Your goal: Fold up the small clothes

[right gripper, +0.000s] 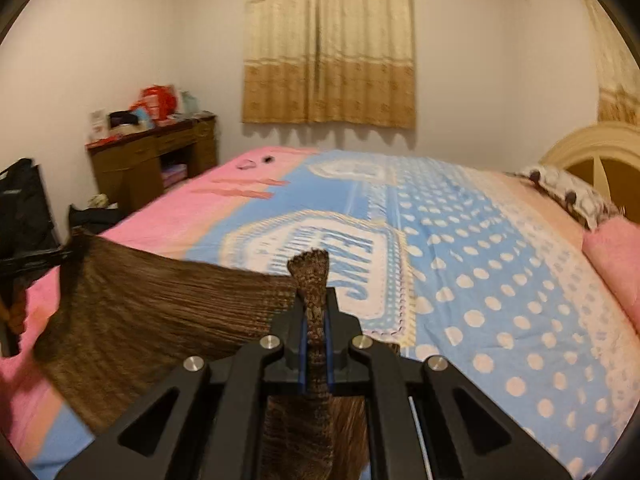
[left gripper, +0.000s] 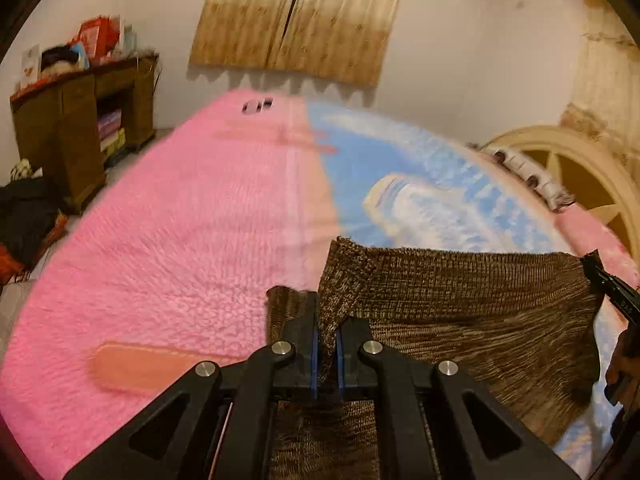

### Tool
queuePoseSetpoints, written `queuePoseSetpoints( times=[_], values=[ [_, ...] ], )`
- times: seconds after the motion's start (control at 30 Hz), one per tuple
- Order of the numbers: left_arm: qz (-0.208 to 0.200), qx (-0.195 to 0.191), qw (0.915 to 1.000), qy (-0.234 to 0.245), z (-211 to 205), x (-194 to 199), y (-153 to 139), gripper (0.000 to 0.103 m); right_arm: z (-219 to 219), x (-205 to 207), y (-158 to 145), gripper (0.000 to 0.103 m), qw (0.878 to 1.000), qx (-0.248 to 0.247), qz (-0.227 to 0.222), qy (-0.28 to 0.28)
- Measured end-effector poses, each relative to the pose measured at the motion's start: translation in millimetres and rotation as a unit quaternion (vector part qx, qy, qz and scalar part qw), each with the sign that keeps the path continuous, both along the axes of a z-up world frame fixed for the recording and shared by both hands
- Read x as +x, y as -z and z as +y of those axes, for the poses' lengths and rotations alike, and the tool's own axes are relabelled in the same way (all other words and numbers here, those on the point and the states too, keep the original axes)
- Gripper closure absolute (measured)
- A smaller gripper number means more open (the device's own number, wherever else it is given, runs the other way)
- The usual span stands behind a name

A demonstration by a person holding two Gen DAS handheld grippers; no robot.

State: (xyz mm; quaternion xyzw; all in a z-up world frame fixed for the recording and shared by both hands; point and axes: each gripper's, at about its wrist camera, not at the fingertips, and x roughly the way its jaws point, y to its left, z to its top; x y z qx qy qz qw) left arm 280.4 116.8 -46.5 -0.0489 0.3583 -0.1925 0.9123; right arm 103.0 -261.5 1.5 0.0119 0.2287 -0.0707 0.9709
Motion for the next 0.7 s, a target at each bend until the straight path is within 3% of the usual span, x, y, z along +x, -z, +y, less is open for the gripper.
queuePoseSetpoints(
  times=[0.1,0.2,0.23,0.3,0.33,0.4,0.5,0.6,0.7],
  values=[
    [0.068,0.037,0.9968,-0.021,-7.5,29.8,44.6,0.097,-21.3,45.5,44.0,0.092,0.998,0.043,0.046,0.017],
    [0.08,-0.002,0.9965,-0.024,3.0,36.7,41.5,0.096,-40.7,77.6,93.3,0.087,0.985,0.093,0.14,0.046],
    [0.085,-0.002,0.9961,-0.022,5.5,38.7,39.2,0.094,-44.8,76.0,91.4,0.087,0.984,0.106,0.136,0.043],
    [0.094,-0.001,0.9954,-0.021,11.3,39.1,34.5,0.094,-50.2,60.0,76.7,0.072,0.988,0.102,0.096,0.059],
    [0.096,0.001,0.9951,-0.023,13.7,38.5,30.7,0.094,-50.0,54.0,72.1,0.057,0.99,0.091,0.088,0.069],
    [0.092,0.01,0.9951,-0.035,23.2,26.7,17.2,0.094,-47.9,31.8,57.1,0.055,0.992,0.068,0.06,0.088],
    [0.061,0.034,0.9971,-0.031,34.6,-18.1,-2.0,0.094,-41.4,-7.3,37.2,0.054,0.993,0.084,0.031,0.081],
    [0.051,0.041,0.9977,-0.019,41.2,-58.9,-4.0,0.094,-34.3,-58.0,25.9,0.051,0.99,0.107,0.011,0.087],
    [0.059,0.026,0.9979,-0.01,44.6,-103.0,7.9,0.093,-22.5,-101.3,34.0,0.04,0.986,0.151,0.017,0.069]
  ],
)
